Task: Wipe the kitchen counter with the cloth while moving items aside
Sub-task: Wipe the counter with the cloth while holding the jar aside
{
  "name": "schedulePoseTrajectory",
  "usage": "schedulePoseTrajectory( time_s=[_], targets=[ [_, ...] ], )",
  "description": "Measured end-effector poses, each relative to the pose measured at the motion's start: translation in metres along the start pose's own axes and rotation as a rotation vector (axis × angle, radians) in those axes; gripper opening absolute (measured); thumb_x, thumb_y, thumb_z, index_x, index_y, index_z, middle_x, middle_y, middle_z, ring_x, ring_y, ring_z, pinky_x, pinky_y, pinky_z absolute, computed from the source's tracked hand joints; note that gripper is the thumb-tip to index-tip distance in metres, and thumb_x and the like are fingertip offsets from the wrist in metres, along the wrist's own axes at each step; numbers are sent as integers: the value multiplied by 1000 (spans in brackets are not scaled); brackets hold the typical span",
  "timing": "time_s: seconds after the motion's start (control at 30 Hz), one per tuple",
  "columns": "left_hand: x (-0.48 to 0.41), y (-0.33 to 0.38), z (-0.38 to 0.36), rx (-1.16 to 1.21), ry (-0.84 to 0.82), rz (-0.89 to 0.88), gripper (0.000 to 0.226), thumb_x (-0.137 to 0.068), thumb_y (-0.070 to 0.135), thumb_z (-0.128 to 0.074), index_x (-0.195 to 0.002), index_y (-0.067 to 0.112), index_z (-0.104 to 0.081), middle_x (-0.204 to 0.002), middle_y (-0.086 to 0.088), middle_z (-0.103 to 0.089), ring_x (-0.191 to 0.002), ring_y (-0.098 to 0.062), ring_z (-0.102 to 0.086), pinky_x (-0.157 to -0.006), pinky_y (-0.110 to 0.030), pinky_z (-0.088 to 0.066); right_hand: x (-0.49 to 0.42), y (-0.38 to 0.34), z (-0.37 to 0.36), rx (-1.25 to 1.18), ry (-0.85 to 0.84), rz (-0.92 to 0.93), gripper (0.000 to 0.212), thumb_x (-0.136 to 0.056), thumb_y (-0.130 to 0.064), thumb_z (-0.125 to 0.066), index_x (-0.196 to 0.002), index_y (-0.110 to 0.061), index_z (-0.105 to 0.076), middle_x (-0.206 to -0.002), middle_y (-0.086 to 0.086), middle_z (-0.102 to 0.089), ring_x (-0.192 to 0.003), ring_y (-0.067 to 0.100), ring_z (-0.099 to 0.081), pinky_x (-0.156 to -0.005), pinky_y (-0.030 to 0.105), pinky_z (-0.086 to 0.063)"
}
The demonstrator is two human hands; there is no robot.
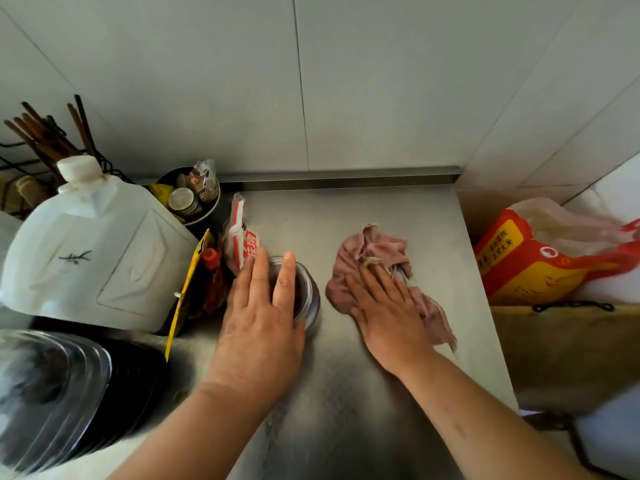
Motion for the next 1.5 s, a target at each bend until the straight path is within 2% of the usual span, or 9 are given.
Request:
schedulePoseTrajectory(
  time_s=[0.17,0.27,0.4,0.5,0.63,0.9,1.07,1.23,1.5],
  targets=[
    [-1,6,-1,0,3,-34,82,-93,39,-44,-150,26,12,-160,-9,11,-146,-27,7,-110,-31,9,-4,114,39,44,66,-421,59,-101,-46,-9,-151,-25,12,-160,10,16,-145,32,16,-118,55,-4],
    [0,5,-1,-8,8,-31,82,-94,41,-44,-149,27,14,-160,-6,13,-146,-25,9,-110,-31,9,-55,130,43,-83,1,-502,59,-100,-46,-10,-151,-28,13,-159,12,19,-143,36,22,-117,58,-1],
    [0,4,-2,-14,1,-32,82,-92,41,-45,-150,27,13,-160,-5,12,-146,-24,8,-109,-30,10,-94,40,36,-63,90,-159,53,-103,-28,-22,-153,-20,-7,-161,14,3,-145,40,14,-114,50,13],
    [1,4,-4,-16,-20,-21,82,-92,42,-45,-150,27,12,-160,-6,11,-146,-25,8,-110,-31,8,-51,-46,9,-144,94,168,60,-98,-18,-35,-153,-26,-14,-162,2,-5,-148,29,9,-120,48,0],
    [0,-2,-4,-33,-39,0,87,-91,44,-47,-149,28,15,-160,-6,8,-147,-26,4,-112,-34,5,5,-18,-4,-225,30,76,65,-99,-18,-34,-150,-43,-4,-161,-15,-1,-148,14,7,-121,41,-1],
    [4,-11,-4,-17,-35,6,85,-91,46,-46,-148,32,14,-159,-2,5,-145,-23,4,-117,-43,-6,-80,115,49,-157,94,-433,61,-99,-14,-24,-153,-21,2,-161,5,10,-146,30,17,-118,53,1],
    [11,-13,0,-41,-35,0,84,-88,51,-45,-151,28,5,-155,-6,-7,-141,-26,-8,-115,-40,-20,-87,-4,26,-147,159,-29,67,-94,-4,-34,-154,-21,-9,-162,5,1,-147,30,12,-120,45,5],
    [21,-25,5,-86,-58,10,87,-87,49,-51,-151,27,3,-150,-8,-15,-136,-27,-16,-113,-37,-24,9,-43,-10,-233,91,35,59,-100,-16,-32,-153,-28,-10,-160,-8,7,-146,12,15,-119,37,4],
    [39,-42,8,-107,-64,-21,89,-84,54,-54,-151,26,-1,-148,-10,-19,-134,-30,-22,-107,-42,-35,84,85,-1,-95,147,-529,58,-100,-35,-12,-153,-20,4,-162,2,11,-147,20,14,-121,44,-3]
  ],
)
Point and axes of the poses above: each hand's wrist, its own x-axis away from the middle knuckle, its own z-axis out of the back of the hand, y = z × x, the point moved 10 cm from there along -x, towards the middle knuckle
